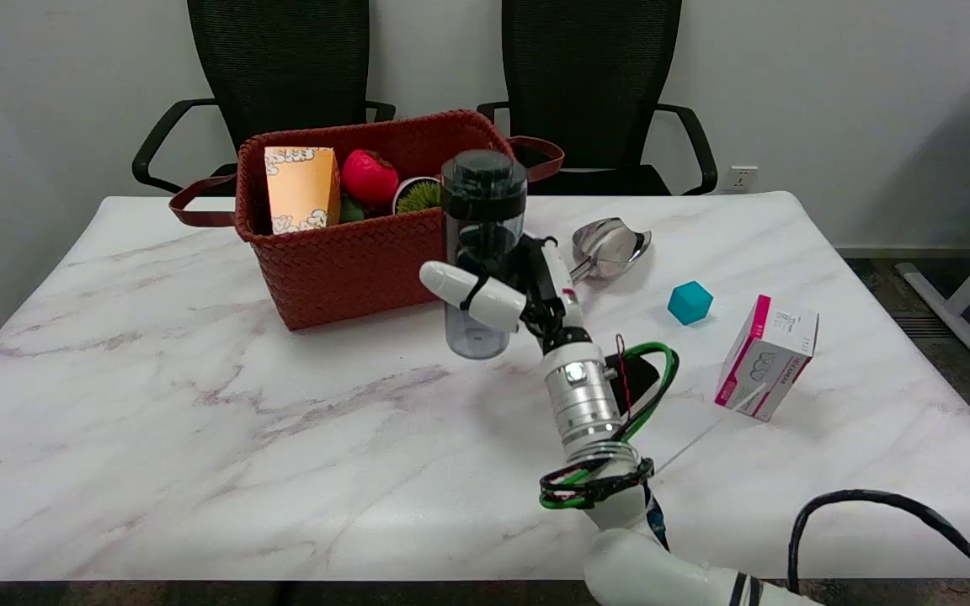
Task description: Place the black bottle into the brown storage basket.
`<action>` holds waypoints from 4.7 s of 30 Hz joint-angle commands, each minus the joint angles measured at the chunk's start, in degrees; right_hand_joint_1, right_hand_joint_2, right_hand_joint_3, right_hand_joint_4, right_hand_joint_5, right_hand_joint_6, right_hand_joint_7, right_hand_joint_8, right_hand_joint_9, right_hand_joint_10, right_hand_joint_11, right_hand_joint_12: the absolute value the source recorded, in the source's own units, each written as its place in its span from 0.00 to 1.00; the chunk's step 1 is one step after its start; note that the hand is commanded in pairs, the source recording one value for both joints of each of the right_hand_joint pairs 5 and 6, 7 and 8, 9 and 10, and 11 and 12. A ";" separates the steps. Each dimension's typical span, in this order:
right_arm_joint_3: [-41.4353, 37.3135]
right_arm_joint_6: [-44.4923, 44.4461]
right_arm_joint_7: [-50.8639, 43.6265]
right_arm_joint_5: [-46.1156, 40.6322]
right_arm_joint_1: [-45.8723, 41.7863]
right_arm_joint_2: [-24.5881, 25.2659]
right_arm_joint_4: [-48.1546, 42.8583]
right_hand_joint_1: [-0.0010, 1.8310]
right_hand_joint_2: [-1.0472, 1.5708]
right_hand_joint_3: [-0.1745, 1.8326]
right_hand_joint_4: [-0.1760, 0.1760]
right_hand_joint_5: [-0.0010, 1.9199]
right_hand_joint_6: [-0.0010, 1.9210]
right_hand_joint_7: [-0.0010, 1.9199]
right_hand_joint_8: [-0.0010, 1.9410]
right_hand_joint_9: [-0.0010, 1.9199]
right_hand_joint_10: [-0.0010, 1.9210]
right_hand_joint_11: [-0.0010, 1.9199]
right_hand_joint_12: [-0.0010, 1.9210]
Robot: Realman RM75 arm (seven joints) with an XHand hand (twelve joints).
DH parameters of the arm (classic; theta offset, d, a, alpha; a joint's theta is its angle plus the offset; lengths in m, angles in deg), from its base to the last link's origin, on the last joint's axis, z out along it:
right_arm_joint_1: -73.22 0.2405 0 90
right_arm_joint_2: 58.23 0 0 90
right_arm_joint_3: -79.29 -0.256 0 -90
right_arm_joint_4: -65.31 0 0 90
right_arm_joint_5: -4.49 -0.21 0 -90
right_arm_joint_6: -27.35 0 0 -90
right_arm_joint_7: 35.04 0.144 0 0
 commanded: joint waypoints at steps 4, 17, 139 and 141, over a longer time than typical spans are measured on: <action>-2.13 1.19 0.04 2.31 11.37 -1.04 -0.06 0.50 0.74 0.00 0.50 0.50 0.50 0.57 0.56 0.49 0.49 0.49 0.49; -5.45 10.53 0.04 2.23 22.56 -0.22 8.00 0.51 0.72 0.00 0.50 0.48 0.48 0.54 0.53 0.46 0.46 0.41 0.41; -13.96 25.76 -0.63 4.62 35.90 2.76 21.17 0.34 0.67 0.16 0.50 0.00 0.00 0.09 0.09 0.06 0.06 0.06 0.06; -14.82 22.93 -0.79 3.75 32.24 -0.17 16.56 0.35 0.67 0.08 0.50 0.00 0.00 0.10 0.10 0.07 0.07 0.06 0.06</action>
